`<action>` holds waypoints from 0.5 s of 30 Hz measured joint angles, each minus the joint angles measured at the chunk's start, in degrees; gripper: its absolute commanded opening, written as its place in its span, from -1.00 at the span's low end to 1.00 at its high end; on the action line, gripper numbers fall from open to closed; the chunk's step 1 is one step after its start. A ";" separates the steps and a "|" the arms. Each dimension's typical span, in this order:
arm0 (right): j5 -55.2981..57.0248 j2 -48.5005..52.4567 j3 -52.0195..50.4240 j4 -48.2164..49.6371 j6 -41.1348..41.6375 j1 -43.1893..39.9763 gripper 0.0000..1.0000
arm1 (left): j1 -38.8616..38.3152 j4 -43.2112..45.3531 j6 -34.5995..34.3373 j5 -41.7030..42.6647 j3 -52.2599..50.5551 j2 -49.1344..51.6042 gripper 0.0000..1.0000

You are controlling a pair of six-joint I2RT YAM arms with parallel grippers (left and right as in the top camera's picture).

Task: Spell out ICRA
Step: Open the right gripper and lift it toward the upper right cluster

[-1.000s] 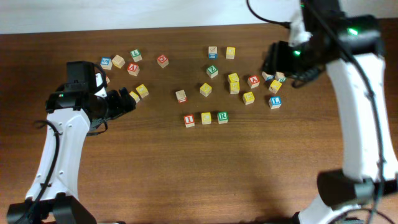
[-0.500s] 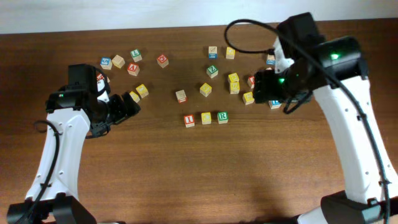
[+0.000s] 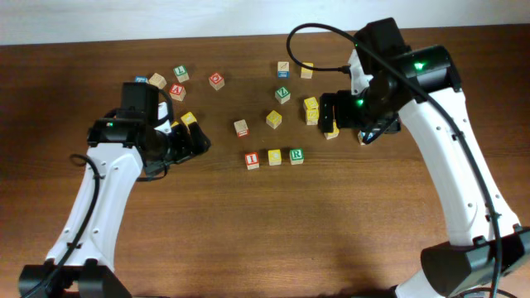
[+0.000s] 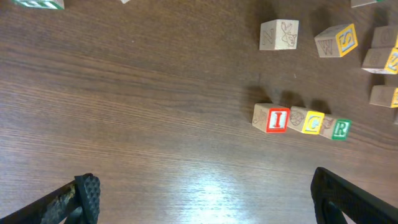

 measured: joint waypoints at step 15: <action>6.34 2.80 -0.13 14.03 0.02 0.00 0.97 | -1.01 2.27 -0.02 -7.30 0.00 0.00 0.98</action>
